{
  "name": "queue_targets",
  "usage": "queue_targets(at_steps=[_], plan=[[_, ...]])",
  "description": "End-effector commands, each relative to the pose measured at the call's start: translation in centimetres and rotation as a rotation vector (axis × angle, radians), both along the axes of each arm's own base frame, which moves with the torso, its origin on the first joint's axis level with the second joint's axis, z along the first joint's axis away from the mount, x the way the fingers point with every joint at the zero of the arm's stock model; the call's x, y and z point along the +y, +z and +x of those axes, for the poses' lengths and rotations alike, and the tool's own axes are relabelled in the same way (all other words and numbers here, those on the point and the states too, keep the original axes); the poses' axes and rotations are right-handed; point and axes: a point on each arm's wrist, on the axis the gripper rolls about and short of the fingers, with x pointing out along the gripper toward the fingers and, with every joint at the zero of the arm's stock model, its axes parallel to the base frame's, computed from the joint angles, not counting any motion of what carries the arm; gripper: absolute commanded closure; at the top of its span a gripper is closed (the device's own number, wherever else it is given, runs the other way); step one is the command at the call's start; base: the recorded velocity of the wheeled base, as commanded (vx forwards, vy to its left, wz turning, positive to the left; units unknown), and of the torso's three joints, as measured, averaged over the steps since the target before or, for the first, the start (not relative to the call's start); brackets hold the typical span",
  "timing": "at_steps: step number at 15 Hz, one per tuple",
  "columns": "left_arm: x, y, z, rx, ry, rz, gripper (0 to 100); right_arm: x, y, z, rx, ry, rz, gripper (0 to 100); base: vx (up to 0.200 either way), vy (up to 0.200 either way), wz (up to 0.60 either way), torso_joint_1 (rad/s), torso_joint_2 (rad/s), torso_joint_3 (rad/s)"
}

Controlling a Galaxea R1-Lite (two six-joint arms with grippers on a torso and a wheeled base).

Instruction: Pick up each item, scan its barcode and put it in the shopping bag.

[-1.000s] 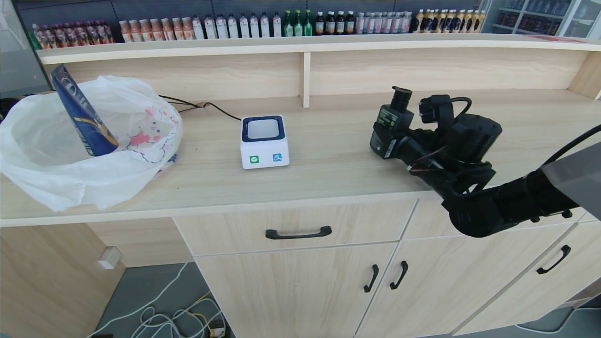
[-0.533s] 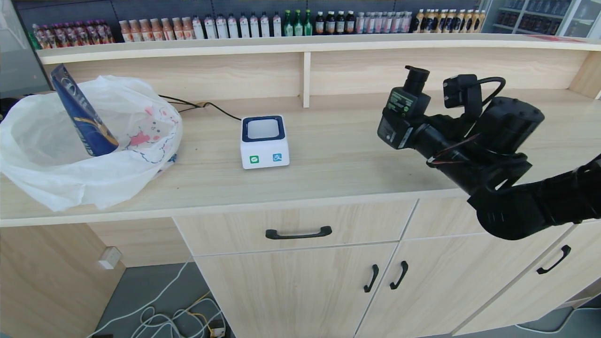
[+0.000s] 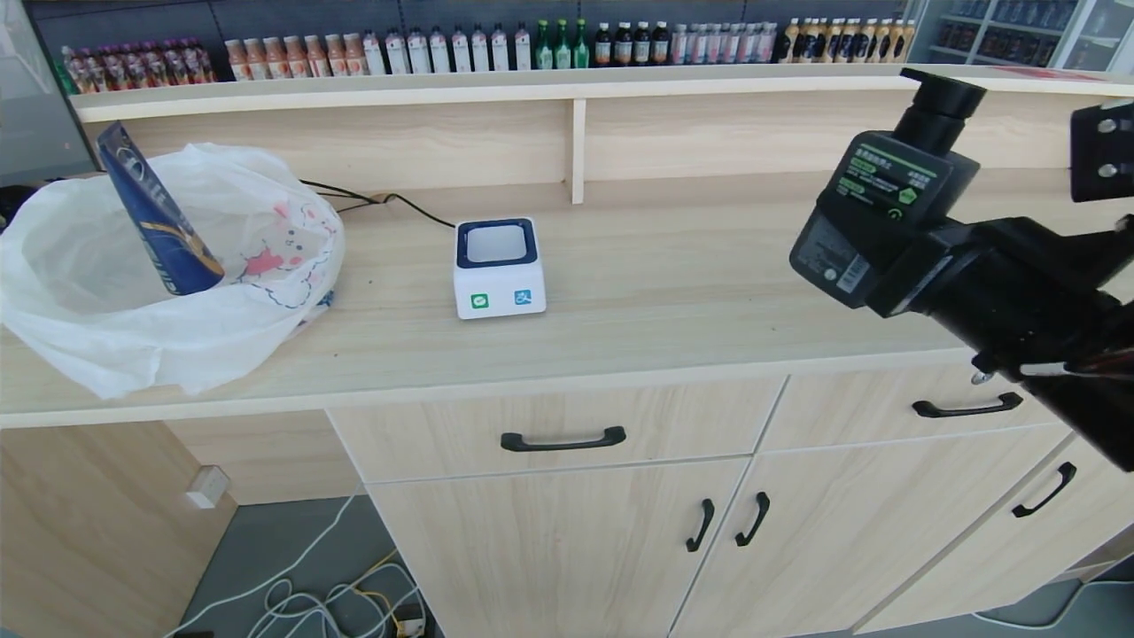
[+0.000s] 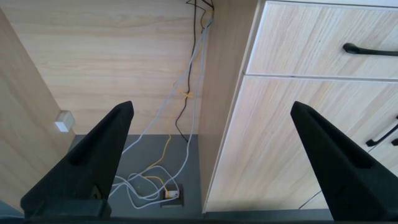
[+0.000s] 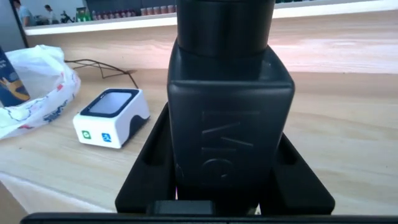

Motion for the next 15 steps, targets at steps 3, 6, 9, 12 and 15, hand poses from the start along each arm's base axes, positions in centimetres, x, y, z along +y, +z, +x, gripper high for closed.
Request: queue_targets(at_steps=[3, 6, 9, 12, 15], plan=[[0.0, 0.0, 0.0, -0.002, 0.000, 0.000, 0, -1.5, 0.9, -7.5, -0.052, 0.025, 0.108, 100, 0.000, 0.000, 0.00, 0.000, 0.00, 0.000], [0.0, 0.0, 0.0, 0.000, 0.000, 0.000, 0, -1.7, 0.6, -7.8, -0.017, 0.031, 0.174, 100, 0.000, 0.000, 0.00, 0.000, 0.00, 0.000], [0.0, 0.0, 0.0, -0.002, 0.000, 0.000, 0, -1.1, 0.7, -7.3, -0.015, 0.047, 0.170, 100, 0.000, 0.000, 0.00, 0.000, 0.00, 0.000], [0.0, 0.0, 0.0, 0.000, 0.000, 0.000, 0, 1.4, 1.3, -5.8, 0.000, 0.138, 0.215, 100, 0.000, 0.000, 0.00, 0.000, 0.00, 0.000], [0.0, 0.0, 0.0, 0.000, 0.000, 0.000, 0, 3.5, -0.2, -4.3, 0.040, 0.267, 0.214, 100, 0.000, 0.000, 0.00, 0.000, 0.00, 0.000]])
